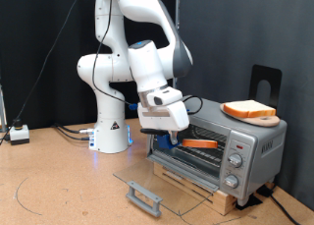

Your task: Make a piece of toast with the oven

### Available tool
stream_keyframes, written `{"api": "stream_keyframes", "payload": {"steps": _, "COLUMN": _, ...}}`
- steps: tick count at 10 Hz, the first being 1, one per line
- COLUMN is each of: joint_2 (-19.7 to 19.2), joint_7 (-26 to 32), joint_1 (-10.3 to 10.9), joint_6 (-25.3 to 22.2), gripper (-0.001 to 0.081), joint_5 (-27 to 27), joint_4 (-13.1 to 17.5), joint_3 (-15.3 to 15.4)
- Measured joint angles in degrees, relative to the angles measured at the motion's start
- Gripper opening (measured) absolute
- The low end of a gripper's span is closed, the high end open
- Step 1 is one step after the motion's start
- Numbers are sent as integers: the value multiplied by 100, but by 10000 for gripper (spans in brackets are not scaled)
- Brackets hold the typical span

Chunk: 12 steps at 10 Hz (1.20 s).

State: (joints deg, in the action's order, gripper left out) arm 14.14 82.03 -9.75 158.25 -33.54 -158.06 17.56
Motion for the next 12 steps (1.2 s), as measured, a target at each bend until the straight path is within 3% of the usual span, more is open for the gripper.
{"api": "stream_keyframes", "payload": {"steps": 2, "joint_2": 202, "joint_7": -574, "joint_1": -445, "joint_6": -99, "gripper": 399, "joint_5": 1193, "joint_4": -122, "joint_3": 296}}
{"api": "stream_keyframes", "payload": {"steps": 3, "joint_2": 280, "joint_7": -640, "joint_1": -549, "joint_6": -133, "gripper": 399, "joint_5": 1402, "joint_4": -171, "joint_3": 350}}
{"api": "stream_keyframes", "payload": {"steps": 12, "joint_2": 602, "joint_7": -355, "joint_1": -237, "joint_6": -447, "gripper": 399, "joint_5": 663, "joint_4": -230, "joint_3": 249}}
